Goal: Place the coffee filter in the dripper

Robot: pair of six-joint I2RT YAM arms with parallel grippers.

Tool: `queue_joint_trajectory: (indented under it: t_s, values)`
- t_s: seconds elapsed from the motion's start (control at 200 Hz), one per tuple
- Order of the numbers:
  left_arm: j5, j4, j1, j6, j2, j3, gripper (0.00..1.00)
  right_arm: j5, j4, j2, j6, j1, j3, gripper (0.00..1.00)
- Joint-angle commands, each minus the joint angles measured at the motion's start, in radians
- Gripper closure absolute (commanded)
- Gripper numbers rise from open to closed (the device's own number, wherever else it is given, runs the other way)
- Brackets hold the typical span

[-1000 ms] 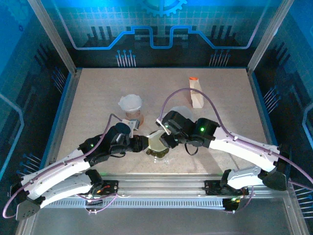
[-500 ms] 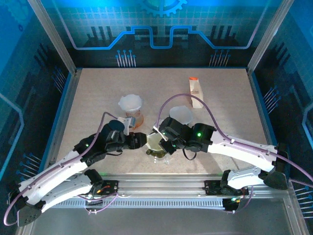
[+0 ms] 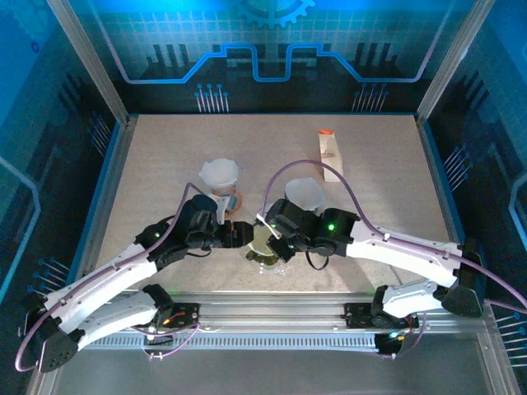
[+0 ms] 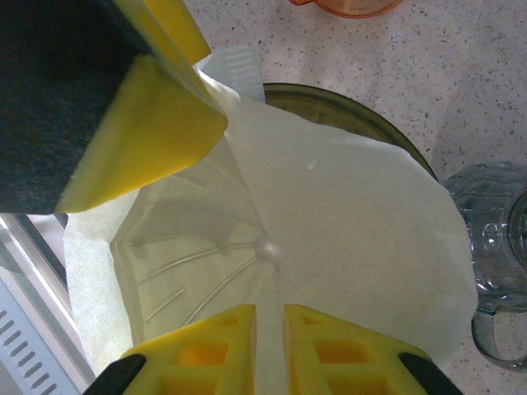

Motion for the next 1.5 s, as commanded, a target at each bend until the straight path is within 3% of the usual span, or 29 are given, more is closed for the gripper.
queue_joint_trajectory:
  t_s: [0.0,0.125,0.245,0.4,0.55,0.841,1.496]
  values:
    - [-0.024,-0.021,0.007,0.018,0.006,0.036,0.46,-0.006,0.018,0.007,0.009,0.017,-0.005,0.82]
    - [-0.037,-0.024,0.008,0.0,-0.002,0.026,0.5,0.008,0.008,0.0,0.001,0.017,0.015,0.79]
    - [-0.028,-0.015,0.008,-0.005,-0.011,0.019,0.49,0.065,-0.018,-0.027,-0.019,0.012,0.066,0.66]
    - [-0.022,-0.006,0.008,-0.009,-0.006,0.01,0.48,0.091,-0.054,-0.047,-0.007,-0.032,0.11,0.41]
    - [-0.015,0.008,0.007,-0.014,-0.006,-0.001,0.46,0.066,-0.075,-0.014,0.041,-0.082,0.101,0.32]
    - [-0.014,0.01,0.006,-0.017,-0.01,-0.011,0.44,0.033,-0.051,0.067,0.057,-0.115,0.108,0.28]
    - [-0.012,0.028,0.008,-0.023,-0.014,-0.037,0.45,-0.013,-0.021,0.147,0.081,-0.138,0.056,0.27]
